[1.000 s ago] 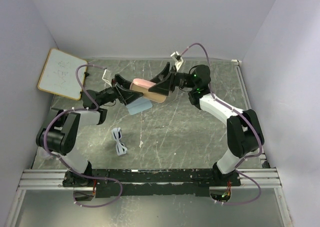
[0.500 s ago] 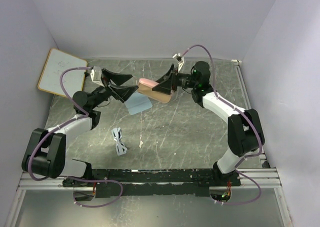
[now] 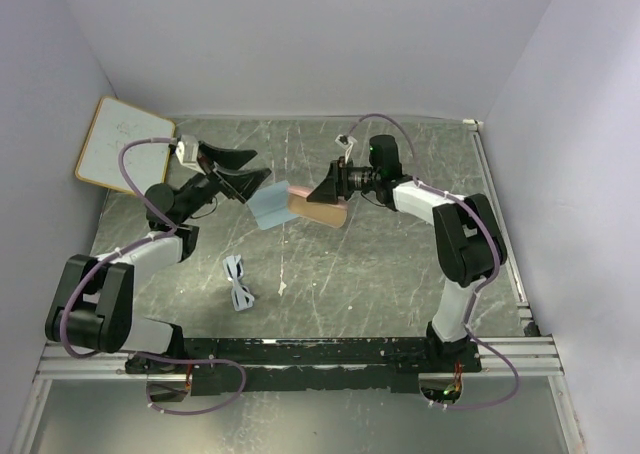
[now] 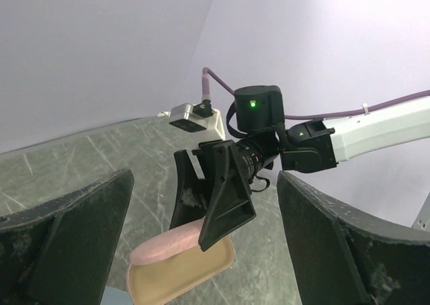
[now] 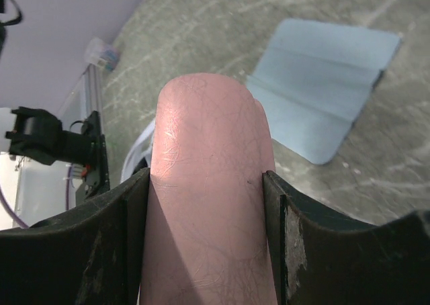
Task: Organize the sunglasses
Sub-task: Open the sunglasses case at the center of the board, then place the sunglasses case at the center of the board.
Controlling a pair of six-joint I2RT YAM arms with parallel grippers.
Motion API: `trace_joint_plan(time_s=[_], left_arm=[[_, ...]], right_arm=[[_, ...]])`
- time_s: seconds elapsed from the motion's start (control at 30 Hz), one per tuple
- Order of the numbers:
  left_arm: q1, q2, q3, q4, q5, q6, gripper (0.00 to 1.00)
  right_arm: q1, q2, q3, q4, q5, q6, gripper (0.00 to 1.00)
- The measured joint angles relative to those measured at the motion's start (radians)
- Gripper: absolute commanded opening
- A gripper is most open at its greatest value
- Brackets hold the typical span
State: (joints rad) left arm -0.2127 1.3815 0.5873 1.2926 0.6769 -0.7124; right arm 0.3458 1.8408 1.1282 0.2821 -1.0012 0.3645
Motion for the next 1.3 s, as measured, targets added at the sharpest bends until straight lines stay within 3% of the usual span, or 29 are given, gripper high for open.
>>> trace_joint_plan(time_s=[0.3, 0.67, 0.73, 0.8, 0.97, 1.3], left_arm=[[0.017, 0.060, -0.015, 0.069, 0.016, -0.039, 0.99], [0.046, 0.110, -0.032, 0.156, 0.041, -0.092, 1.00], [0.047, 0.114, -0.032, 0.168, 0.044, -0.100, 1.00], [0.048, 0.121, -0.032, 0.181, 0.050, -0.108, 1.00], [0.048, 0.134, -0.032, 0.186, 0.062, -0.119, 1.00], [0.049, 0.154, -0.032, 0.202, 0.079, -0.136, 1.00]], right_arm=[[-0.034, 0.100, 0.071, -0.176, 0.075, -0.106, 0.00], [-0.068, 0.189, 0.087, -0.196, 0.071, -0.111, 0.00], [-0.069, 0.189, 0.090, -0.198, 0.071, -0.114, 0.16], [-0.071, 0.191, 0.093, -0.204, 0.073, -0.116, 0.22], [-0.071, 0.192, 0.098, -0.209, 0.087, -0.119, 0.47], [-0.072, 0.159, 0.098, -0.220, 0.169, -0.122, 0.76]])
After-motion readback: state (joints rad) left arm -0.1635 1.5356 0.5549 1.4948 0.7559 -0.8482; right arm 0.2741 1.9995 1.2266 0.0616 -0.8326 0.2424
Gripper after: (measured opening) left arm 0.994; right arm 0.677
